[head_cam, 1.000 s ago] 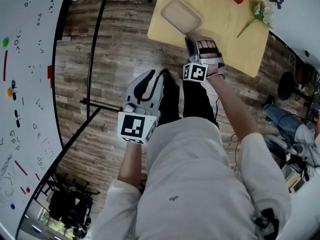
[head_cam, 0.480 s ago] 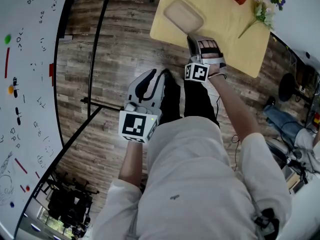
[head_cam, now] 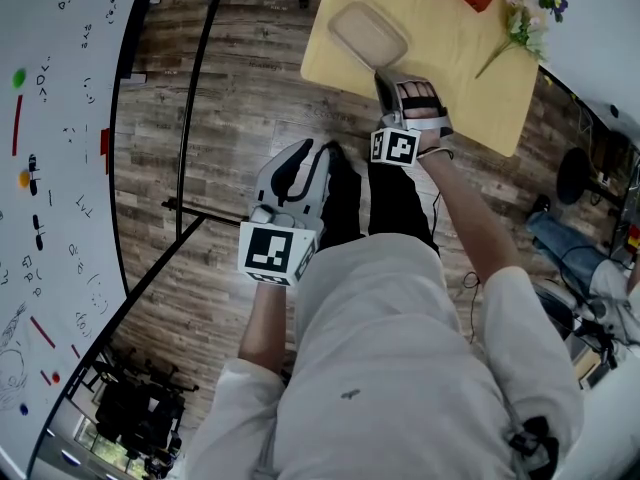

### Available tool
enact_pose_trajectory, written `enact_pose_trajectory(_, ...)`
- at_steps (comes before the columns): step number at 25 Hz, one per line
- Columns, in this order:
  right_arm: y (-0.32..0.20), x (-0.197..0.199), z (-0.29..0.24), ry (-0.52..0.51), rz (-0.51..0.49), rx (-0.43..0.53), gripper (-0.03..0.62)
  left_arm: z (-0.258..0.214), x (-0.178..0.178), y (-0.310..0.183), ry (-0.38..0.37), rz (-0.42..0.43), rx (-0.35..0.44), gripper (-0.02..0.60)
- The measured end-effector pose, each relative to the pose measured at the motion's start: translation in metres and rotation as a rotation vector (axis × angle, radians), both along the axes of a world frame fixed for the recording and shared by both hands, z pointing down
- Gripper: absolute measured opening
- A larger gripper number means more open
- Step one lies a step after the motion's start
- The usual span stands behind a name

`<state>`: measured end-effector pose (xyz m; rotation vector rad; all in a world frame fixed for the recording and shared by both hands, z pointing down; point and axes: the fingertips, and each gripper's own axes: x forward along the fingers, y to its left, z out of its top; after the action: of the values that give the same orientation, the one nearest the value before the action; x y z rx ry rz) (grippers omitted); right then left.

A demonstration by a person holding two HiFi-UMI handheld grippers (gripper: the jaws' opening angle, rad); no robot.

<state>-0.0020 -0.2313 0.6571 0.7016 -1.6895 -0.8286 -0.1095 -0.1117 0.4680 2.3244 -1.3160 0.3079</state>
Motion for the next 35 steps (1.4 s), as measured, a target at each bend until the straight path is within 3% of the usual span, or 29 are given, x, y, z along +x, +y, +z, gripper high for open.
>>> enact_pose_trajectory(24,0.001,0.005,-0.054,-0.092,0.039,0.075,0.048,-0.011,0.011,0.0,0.002,0.05,0.041,0.074)
enact_pose_trajectory(35,0.011,0.007,-0.107,-0.214,0.084,0.099,0.048,-0.023,0.018,-0.002,0.013,0.083,0.081,0.074)
